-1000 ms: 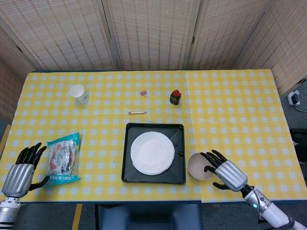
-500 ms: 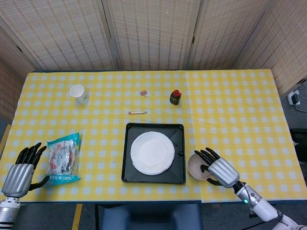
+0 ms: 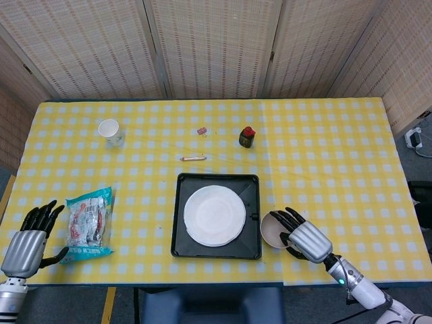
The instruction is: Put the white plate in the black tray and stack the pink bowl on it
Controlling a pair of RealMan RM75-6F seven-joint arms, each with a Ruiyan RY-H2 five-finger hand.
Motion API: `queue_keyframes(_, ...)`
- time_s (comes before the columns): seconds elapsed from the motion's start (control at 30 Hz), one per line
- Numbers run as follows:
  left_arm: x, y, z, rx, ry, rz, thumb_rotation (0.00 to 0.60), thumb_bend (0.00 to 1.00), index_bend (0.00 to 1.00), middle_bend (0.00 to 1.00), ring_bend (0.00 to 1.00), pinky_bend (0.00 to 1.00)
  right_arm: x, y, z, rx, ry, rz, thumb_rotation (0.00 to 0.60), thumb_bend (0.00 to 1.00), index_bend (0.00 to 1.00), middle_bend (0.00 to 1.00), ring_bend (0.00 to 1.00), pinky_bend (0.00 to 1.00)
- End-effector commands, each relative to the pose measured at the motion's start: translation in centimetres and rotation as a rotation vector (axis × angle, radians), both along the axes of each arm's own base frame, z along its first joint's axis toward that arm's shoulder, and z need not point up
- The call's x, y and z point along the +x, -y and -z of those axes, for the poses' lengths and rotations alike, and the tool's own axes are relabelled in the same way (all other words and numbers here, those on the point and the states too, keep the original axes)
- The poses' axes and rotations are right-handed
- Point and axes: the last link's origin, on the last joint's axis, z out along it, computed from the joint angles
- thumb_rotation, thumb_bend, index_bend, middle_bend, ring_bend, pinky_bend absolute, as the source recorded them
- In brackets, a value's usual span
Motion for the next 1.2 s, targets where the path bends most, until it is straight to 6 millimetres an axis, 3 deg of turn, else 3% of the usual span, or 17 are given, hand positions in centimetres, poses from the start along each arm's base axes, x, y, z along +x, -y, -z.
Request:
queue_keyframes(0.03, 0.0, 0.0, 0.0, -0.001, 0.0, 0.0, 0.6, 0.28, 0.0, 0.0, 0.03, 0.01, 0.4, 0.0, -0.5, -0.029, 0.017, -0.02, 0.6, 0.45, 0.62, 0.0, 0.0, 0.0)
queue_keyframes(0.23, 0.1, 0.0, 0.2, -0.007, 0.0, 0.003, 0.6, 0.28, 0.0, 0.0, 0.03, 0.01, 1.5, 0.4, -2.0, -0.085, 0.052, -0.054, 0.6, 0.45, 0.63, 0.0, 0.0, 0.0)
queue_keyframes(0.43, 0.2, 0.1, 0.4, -0.017, 0.0, 0.006, 0.6, 0.28, 0.0, 0.0, 0.03, 0.01, 4.3, 2.1, -2.1, -0.091, 0.088, -0.098, 0.6, 0.45, 0.63, 0.0, 0.0, 0.0)
queue_keyframes(0.87, 0.1, 0.1, -0.2, 0.001, 0.012, 0.005, 0.6, 0.28, 0.0, 0.0, 0.03, 0.01, 11.4, 6.7, 2.9, 0.017, 0.1, -0.124, 0.6, 0.45, 0.63, 0.0, 0.0, 0.0)
queue_keyframes(1.2, 0.1, 0.3, -0.9, 0.015, 0.03, 0.008, 0.6, 0.28, 0.0, 0.0, 0.03, 0.01, 13.4, 7.6, 6.1, 0.051, 0.07, -0.134, 0.6, 0.45, 0.63, 0.0, 0.0, 0.0)
